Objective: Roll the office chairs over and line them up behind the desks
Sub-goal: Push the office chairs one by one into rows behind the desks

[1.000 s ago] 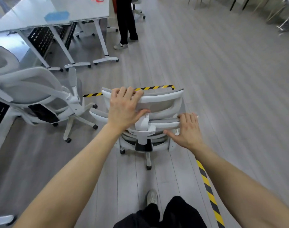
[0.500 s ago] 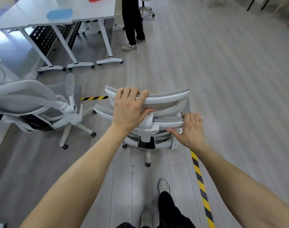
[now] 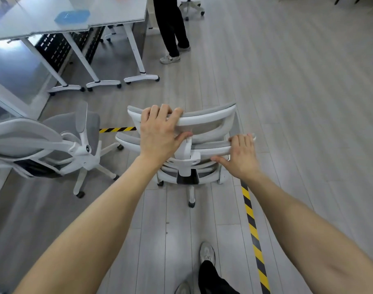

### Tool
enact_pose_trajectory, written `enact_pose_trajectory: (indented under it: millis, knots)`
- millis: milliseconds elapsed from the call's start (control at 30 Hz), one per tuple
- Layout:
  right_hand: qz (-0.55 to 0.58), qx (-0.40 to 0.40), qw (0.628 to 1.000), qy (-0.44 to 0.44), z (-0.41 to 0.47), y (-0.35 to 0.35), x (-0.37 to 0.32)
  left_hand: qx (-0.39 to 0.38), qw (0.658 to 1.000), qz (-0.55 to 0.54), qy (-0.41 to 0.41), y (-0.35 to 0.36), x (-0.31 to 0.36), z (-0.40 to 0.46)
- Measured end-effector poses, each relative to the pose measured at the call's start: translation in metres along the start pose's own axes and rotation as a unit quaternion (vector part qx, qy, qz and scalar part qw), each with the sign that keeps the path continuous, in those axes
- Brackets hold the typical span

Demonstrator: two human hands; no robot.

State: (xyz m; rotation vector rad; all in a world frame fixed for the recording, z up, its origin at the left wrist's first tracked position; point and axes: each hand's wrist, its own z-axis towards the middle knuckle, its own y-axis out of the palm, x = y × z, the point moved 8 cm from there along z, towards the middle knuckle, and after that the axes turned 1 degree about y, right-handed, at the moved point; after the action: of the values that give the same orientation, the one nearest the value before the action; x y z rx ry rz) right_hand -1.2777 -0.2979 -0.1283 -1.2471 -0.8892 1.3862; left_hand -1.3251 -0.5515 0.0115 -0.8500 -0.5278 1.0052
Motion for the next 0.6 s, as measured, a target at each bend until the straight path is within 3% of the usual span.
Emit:
enact_pose_trajectory:
  millis: [367, 600]
  knots:
    - [0.016, -0.007, 1.0, -0.006, 0.027, 0.005, 0.005, -0.037, 0.999, -0.034, -0.01, 0.009, -0.007, 0.027]
    - [-0.011, -0.036, 0.999, -0.015, 0.039, 0.005, 0.007, -0.102, 0.994, -0.026, 0.01, 0.012, -0.005, 0.041]
